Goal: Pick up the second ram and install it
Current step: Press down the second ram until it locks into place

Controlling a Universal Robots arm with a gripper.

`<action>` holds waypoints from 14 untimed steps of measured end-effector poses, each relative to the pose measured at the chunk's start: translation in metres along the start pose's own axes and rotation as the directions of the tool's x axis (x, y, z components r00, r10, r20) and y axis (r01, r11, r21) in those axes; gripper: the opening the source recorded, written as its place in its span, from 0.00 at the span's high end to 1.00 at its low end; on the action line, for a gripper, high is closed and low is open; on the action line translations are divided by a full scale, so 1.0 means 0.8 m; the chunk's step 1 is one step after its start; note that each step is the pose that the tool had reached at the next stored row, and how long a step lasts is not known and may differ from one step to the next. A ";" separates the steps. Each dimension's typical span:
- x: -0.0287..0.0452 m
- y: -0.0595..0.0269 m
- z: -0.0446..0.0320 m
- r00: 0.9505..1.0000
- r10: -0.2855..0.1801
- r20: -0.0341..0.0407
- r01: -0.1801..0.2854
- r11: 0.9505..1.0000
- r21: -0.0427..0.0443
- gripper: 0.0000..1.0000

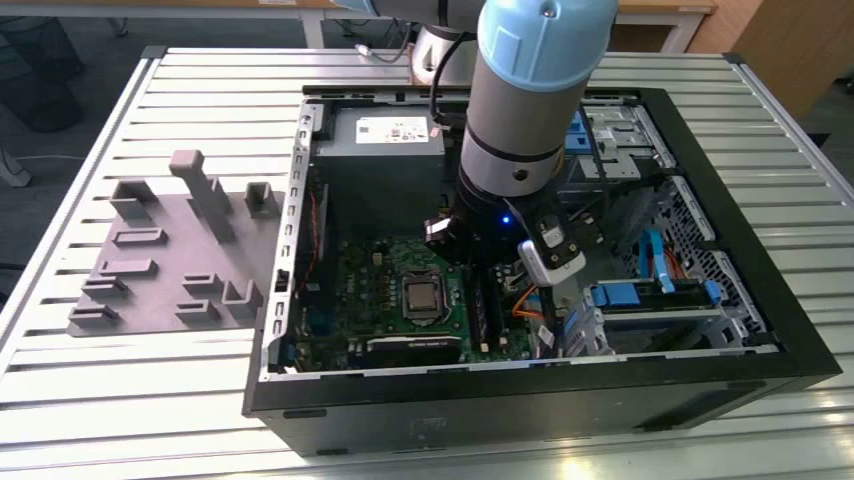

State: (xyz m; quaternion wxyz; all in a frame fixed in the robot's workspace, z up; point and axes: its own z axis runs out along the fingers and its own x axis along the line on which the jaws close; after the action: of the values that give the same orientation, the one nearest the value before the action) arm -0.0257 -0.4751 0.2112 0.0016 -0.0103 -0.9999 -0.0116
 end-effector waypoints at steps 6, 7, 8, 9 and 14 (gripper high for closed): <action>-0.0004 0.000 0.0007 1.000 -0.011 0.000 0.011 1.000 0.000 0.86; -0.0003 0.000 0.0007 1.000 -0.013 0.000 0.013 1.000 0.000 0.86; -0.0003 0.000 0.0009 1.000 -0.013 0.000 0.013 1.000 0.000 0.86; -0.0004 0.000 0.0013 1.000 -0.013 0.000 0.013 1.000 0.000 0.86; -0.0004 0.000 0.0041 1.000 -0.013 -0.002 0.013 1.000 0.000 0.86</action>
State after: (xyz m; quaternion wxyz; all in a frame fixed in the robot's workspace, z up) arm -0.0255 -0.4752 0.2079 0.0023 -0.0036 -0.9999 -0.0116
